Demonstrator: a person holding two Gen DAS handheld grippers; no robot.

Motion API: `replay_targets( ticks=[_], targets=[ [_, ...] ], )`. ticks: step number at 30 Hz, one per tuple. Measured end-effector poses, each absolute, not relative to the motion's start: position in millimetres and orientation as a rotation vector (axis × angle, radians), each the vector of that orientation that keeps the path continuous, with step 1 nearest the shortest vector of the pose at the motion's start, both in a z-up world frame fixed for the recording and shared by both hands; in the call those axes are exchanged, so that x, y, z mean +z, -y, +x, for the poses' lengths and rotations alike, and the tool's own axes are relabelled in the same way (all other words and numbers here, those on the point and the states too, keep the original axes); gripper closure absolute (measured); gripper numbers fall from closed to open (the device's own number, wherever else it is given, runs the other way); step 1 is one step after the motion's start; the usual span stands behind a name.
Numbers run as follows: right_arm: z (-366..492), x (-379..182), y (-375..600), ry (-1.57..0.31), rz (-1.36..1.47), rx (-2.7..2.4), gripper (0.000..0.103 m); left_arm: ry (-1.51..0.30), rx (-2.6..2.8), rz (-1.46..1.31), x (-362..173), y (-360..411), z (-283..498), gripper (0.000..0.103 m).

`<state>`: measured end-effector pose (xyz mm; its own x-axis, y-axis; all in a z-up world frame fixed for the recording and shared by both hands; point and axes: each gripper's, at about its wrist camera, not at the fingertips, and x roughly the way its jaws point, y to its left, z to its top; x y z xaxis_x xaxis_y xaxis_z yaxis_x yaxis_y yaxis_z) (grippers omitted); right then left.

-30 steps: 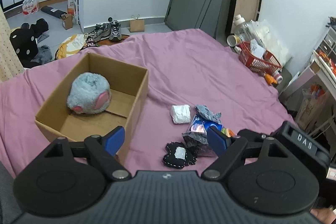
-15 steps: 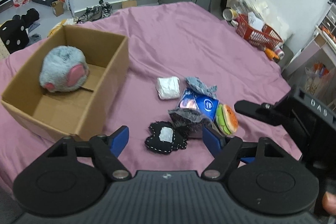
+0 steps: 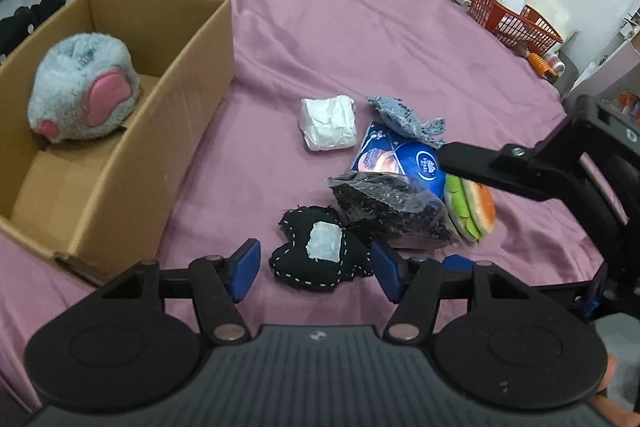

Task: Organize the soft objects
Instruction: 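Grasp the black lace cloth with the left tool while the right tool grasps the clear bag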

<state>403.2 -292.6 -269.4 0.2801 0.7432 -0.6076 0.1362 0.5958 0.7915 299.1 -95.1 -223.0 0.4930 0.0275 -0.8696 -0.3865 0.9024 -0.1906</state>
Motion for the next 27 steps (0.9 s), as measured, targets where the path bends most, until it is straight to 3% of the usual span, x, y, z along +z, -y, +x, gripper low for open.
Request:
replay_targets(
  ticks=[6, 9, 12, 14, 16, 27],
  targets=[
    [410.9, -286.1, 286.5, -1.297, 0.881, 0.472, 0.031, -1.046, 0.242, -0.418, -236.6, 89.5, 310.7, 0.043],
    [412.8, -289.5, 284.6, -1.3, 0.887, 0.48, 0.035, -1.045, 0.231, -0.401, -240.9, 90.7, 314.0, 0.051],
    [411.0, -289.3, 284.9, -1.285, 0.883, 0.478, 0.045, -1.051, 0.22, -0.411, -246.9, 88.7, 313.4, 0.063],
    [407.4, -287.8, 287.8, -1.268, 0.881, 0.481, 0.063, -1.044, 0.21, -0.42, -247.5, 87.9, 311.3, 0.07],
    [404.8, -284.6, 288.5, -1.255, 0.867, 0.494, 0.067, -1.037, 0.204, -0.426, -244.9, 87.2, 308.7, 0.077],
    [380.3, -248.2, 300.9, -1.093, 0.829, 0.521, 0.07, -0.927, 0.194, -0.474, -191.4, 81.7, 264.3, 0.08]
  ],
)
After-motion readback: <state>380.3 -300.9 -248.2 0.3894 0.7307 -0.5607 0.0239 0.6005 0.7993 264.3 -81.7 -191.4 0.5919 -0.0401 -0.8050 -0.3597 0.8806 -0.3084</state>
